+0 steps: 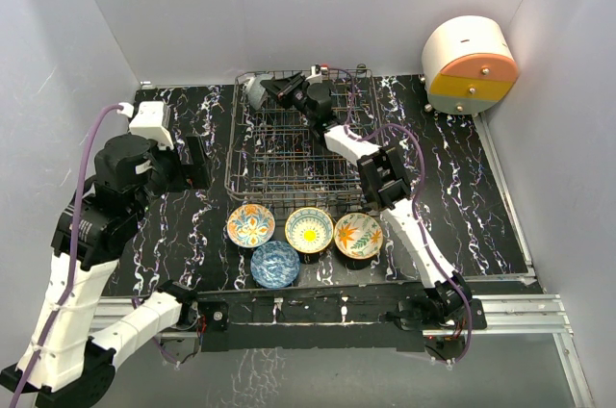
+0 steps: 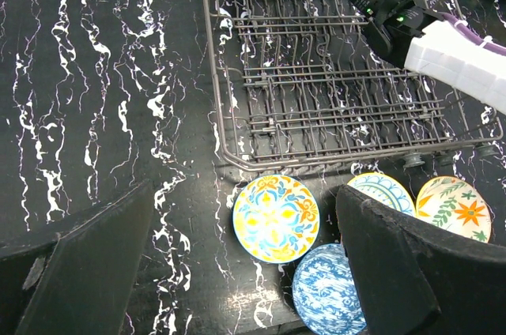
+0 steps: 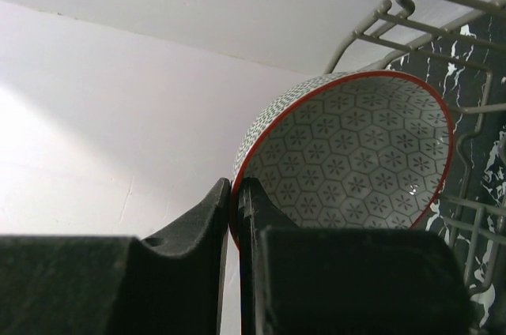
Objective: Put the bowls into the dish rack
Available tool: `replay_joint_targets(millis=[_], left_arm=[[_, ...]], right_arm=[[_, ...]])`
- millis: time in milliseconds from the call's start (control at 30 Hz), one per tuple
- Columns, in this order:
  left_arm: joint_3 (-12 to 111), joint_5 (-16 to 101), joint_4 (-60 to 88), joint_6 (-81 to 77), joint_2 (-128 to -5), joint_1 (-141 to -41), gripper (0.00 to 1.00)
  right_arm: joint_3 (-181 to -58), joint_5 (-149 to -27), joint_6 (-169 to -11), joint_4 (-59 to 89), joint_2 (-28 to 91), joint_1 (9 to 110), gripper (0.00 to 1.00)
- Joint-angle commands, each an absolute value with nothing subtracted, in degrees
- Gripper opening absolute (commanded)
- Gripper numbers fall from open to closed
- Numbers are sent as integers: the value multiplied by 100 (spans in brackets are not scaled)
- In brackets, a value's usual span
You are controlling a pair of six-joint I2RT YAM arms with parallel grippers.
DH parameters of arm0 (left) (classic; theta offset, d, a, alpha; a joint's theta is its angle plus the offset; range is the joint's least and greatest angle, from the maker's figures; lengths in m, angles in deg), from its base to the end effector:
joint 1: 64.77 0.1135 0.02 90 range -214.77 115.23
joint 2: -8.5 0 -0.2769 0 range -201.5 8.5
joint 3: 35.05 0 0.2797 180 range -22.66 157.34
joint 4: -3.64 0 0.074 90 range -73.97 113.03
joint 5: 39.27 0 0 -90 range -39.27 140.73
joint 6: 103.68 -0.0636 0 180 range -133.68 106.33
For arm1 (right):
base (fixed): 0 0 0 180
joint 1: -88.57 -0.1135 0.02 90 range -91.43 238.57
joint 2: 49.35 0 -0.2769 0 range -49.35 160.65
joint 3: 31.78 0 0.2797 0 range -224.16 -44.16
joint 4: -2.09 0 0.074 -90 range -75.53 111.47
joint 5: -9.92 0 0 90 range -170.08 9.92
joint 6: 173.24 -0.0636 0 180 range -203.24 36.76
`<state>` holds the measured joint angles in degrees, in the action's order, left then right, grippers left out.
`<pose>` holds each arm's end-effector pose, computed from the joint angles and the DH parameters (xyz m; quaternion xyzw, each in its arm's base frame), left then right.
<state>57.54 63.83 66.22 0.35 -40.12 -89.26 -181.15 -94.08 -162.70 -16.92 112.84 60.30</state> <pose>0.1580 -0.0561 0.4721 0.0073 0.8095 -0.1037 0.5778 0.6015 0.3410 0.1508 0.2046 0.6371 0.6446 0.3699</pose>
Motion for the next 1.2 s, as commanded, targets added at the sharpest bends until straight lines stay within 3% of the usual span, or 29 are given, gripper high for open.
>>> replay_joint_targets(millis=[0,400,800,1167], left_arm=[[5811,6439,6639,-88,-4011,-8947,97],[5859,6346,6562,-170,-4110,-8947,97],[5864,6306,6595,-172,-4070,-8947,97],[5811,6262,6586,-120,-3976,-8947,97]], right_arm=[[-18282,-9146,-16373,-2657,11368,6027,8],[-18150,-9163,-16485,-2325,11511,6035,8],[-17074,-9259,-16683,-2317,10978,6104,28],[-16167,-9273,-16576,-2073,10258,6130,29]])
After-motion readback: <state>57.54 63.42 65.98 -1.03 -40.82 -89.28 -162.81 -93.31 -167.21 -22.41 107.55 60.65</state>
